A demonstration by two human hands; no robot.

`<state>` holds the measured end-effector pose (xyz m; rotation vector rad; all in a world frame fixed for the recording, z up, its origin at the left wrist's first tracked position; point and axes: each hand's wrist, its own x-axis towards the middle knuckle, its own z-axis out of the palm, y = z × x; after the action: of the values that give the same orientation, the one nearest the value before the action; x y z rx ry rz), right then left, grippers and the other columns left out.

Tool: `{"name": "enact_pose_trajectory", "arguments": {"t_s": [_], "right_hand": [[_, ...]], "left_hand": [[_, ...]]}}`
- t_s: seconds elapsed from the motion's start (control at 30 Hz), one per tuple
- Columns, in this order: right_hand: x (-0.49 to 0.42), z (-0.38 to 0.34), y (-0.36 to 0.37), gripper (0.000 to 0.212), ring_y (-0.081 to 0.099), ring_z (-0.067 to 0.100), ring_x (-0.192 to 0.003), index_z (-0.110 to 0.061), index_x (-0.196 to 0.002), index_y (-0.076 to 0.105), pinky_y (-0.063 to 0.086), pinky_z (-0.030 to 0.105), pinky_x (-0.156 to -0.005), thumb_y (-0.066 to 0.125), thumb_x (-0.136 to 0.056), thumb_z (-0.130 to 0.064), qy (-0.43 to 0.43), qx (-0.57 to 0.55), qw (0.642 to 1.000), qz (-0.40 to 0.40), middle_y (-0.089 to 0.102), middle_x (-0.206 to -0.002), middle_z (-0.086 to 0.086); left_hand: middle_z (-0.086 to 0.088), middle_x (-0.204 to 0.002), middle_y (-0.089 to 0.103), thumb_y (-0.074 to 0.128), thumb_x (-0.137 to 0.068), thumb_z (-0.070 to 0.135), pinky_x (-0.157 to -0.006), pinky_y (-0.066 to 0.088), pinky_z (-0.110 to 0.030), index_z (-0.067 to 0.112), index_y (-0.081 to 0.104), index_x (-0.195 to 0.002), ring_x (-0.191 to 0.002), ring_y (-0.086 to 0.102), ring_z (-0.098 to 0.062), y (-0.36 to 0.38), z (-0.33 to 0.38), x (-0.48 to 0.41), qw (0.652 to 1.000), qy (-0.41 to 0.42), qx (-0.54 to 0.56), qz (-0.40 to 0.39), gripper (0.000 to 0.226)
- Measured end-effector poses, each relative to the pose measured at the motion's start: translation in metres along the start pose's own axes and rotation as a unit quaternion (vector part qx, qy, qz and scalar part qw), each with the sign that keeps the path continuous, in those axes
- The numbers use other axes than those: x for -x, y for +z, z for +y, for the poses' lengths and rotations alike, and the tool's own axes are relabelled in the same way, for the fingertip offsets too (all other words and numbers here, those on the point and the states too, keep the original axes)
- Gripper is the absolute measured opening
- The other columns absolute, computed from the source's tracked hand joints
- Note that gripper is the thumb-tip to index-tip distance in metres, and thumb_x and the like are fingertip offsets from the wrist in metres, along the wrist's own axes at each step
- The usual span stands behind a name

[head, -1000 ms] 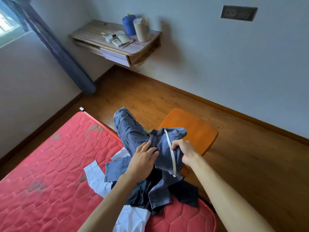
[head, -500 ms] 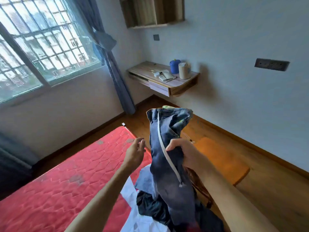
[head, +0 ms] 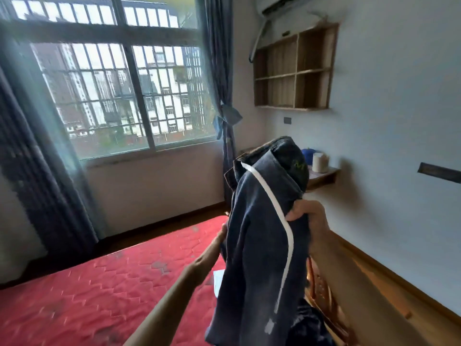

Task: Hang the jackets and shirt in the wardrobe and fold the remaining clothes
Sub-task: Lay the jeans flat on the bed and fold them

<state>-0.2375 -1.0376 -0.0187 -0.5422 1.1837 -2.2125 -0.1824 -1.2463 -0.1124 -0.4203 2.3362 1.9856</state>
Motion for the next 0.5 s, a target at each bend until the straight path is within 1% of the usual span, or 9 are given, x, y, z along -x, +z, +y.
{"name": "enact_pose_trajectory", "arguments": {"t_s": [0.07, 0.1, 0.17, 0.2, 0.23, 0.3, 0.33, 0.4, 0.5], "right_hand": [[0.009, -0.002, 0.027, 0.038, 0.061, 0.029, -0.061, -0.002, -0.064, 0.067, 0.050, 0.028, -0.060, 0.071, -0.027, -0.013, -0.045, -0.006, 0.999, 0.004, 0.065, -0.065, 0.012], [0.015, -0.004, 0.040, 0.035, 0.062, 0.028, -0.061, -0.005, -0.063, 0.069, 0.051, 0.027, -0.060, 0.071, -0.030, -0.013, -0.062, -0.014, 0.998, 0.005, 0.066, -0.065, 0.011], [0.029, -0.007, 0.064, 0.017, 0.064, 0.023, -0.057, -0.011, -0.056, 0.072, 0.053, 0.024, -0.057, 0.055, -0.059, -0.006, -0.084, -0.014, 0.996, 0.009, 0.067, -0.063, 0.007], [0.033, -0.006, 0.069, 0.034, 0.065, 0.022, -0.057, -0.012, -0.055, 0.073, 0.054, 0.024, -0.057, 0.045, -0.070, 0.000, -0.086, -0.005, 0.996, 0.021, 0.068, -0.063, 0.007], [0.037, -0.004, 0.073, 0.041, 0.065, 0.023, -0.059, -0.012, -0.056, 0.074, 0.055, 0.026, -0.059, 0.042, -0.075, 0.003, -0.081, 0.003, 0.996, 0.031, 0.069, -0.066, 0.008], [0.048, 0.006, 0.077, 0.023, 0.067, 0.027, -0.068, -0.009, -0.071, 0.076, 0.055, 0.030, -0.064, 0.055, -0.076, -0.002, -0.064, 0.042, 0.995, 0.065, 0.072, -0.075, 0.011], [0.053, 0.012, 0.077, 0.015, 0.067, 0.028, -0.074, -0.008, -0.083, 0.076, 0.055, 0.031, -0.066, 0.064, -0.074, -0.007, -0.056, 0.064, 0.994, 0.075, 0.073, -0.081, 0.013], [0.062, 0.026, 0.072, 0.033, 0.070, 0.029, -0.087, -0.007, -0.105, 0.072, 0.055, 0.035, -0.077, 0.076, -0.075, -0.020, -0.012, 0.120, 0.989, 0.091, 0.075, -0.096, 0.015], [0.087, 0.051, 0.071, 0.038, 0.074, 0.024, -0.087, -0.005, -0.105, 0.072, 0.059, 0.032, -0.076, 0.080, -0.080, -0.031, 0.036, 0.202, 0.973, 0.106, 0.076, -0.098, 0.015]], "left_hand": [[0.003, -0.141, 0.056, 0.018, -0.104, 0.057, -0.107, 0.035, -0.048, 0.042, 0.032, -0.149, -0.128, 0.050, -0.019, -0.017, -0.025, 0.025, 0.998, -0.044, 0.047, 0.018, 0.049], [-0.002, -0.120, 0.070, 0.025, -0.097, 0.069, -0.097, 0.040, -0.049, 0.034, 0.046, -0.144, -0.110, 0.060, -0.021, -0.027, -0.040, 0.035, 0.992, -0.089, 0.087, 0.021, 0.062], [-0.011, -0.096, 0.074, 0.034, -0.085, 0.083, -0.092, 0.043, -0.048, 0.011, 0.064, -0.122, -0.092, 0.067, -0.026, -0.043, -0.063, 0.052, 0.977, -0.122, 0.175, -0.007, 0.086], [-0.017, -0.100, 0.072, 0.040, -0.087, 0.079, -0.093, 0.045, -0.047, 0.003, 0.065, -0.119, -0.094, 0.068, -0.030, -0.047, -0.068, 0.060, 0.970, -0.098, 0.222, -0.025, 0.086], [-0.021, -0.110, 0.069, 0.047, -0.091, 0.070, -0.093, 0.047, -0.045, 0.000, 0.063, -0.123, -0.100, 0.066, -0.032, -0.048, -0.069, 0.070, 0.964, -0.075, 0.253, -0.023, 0.080], [-0.023, -0.119, 0.064, 0.063, -0.090, 0.050, -0.088, 0.051, -0.040, -0.002, 0.061, -0.126, -0.105, 0.063, -0.031, -0.051, -0.060, 0.091, 0.957, -0.041, 0.287, 0.015, 0.063], [-0.021, -0.113, 0.065, 0.068, -0.088, 0.041, -0.084, 0.052, -0.037, -0.002, 0.061, -0.121, -0.099, 0.064, -0.029, -0.057, -0.055, 0.099, 0.956, -0.026, 0.289, 0.041, 0.055], [-0.017, -0.099, 0.068, 0.072, -0.081, 0.027, -0.077, 0.054, -0.034, 0.004, 0.063, -0.114, -0.087, 0.067, -0.023, -0.070, -0.046, 0.115, 0.956, -0.002, 0.285, 0.067, 0.042], [-0.015, -0.093, 0.071, 0.071, -0.078, 0.019, -0.068, 0.056, -0.031, 0.004, 0.067, -0.110, -0.078, 0.067, -0.023, -0.091, -0.036, 0.152, 0.962, -0.004, 0.259, 0.086, 0.036]]}}
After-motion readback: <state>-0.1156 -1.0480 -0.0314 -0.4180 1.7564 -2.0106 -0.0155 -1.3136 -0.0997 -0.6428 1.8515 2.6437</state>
